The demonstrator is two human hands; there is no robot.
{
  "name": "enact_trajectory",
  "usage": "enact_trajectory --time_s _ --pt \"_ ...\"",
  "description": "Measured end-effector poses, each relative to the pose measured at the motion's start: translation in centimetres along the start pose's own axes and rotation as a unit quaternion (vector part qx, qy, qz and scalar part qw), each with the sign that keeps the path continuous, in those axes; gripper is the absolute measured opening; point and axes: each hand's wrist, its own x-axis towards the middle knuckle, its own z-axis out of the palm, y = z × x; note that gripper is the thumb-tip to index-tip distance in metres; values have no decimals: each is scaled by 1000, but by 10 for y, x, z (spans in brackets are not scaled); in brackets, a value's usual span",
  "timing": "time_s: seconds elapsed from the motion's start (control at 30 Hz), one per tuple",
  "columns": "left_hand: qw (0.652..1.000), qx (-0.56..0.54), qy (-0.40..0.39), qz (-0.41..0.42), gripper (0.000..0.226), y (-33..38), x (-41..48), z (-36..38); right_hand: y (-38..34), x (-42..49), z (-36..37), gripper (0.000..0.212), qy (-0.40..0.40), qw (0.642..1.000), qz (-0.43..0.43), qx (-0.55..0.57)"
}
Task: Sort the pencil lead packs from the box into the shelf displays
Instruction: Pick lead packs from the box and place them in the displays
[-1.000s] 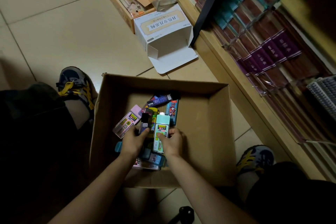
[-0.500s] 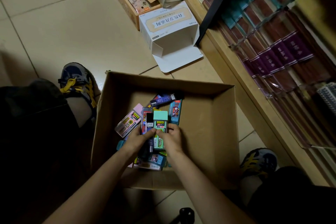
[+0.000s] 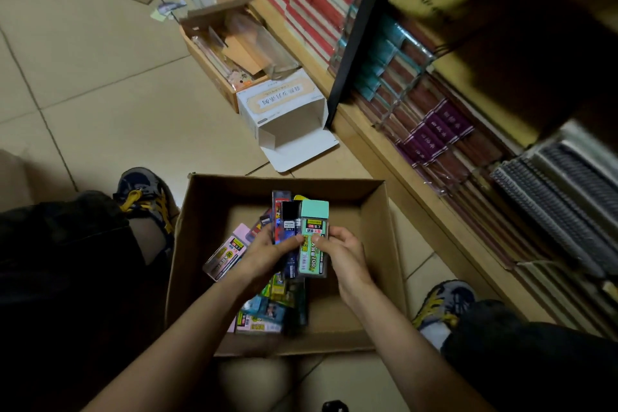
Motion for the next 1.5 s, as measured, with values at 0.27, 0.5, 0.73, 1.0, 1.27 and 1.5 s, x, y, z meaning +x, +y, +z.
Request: enact_trajectory --time_s 0.27,0.5,0.73,1.0,1.27,1.5 --pt "991 60 -96 72 45 69 -37 45 -98 -50 -38 23 -17 980 -169 -108" --pt "972 108 -170 123 48 130 -73 95 -175 -97 -68 20 -38 961 -236 -139" --pt "950 156 -192 190 47 187 -96 147 -239 -144 -105 22 2 941 -311 -130" --pt "930 169 -185 268 50 238 -104 186 -294 -188 -142 12 106 877 -452 -123" --pt "918 129 -217 304 44 251 -95 215 -331 -223 -195 20 263 760 -584 -106" --pt "904 113 -286 297 38 232 -102 246 -302 -250 -266 24 370 728 -574 -55"
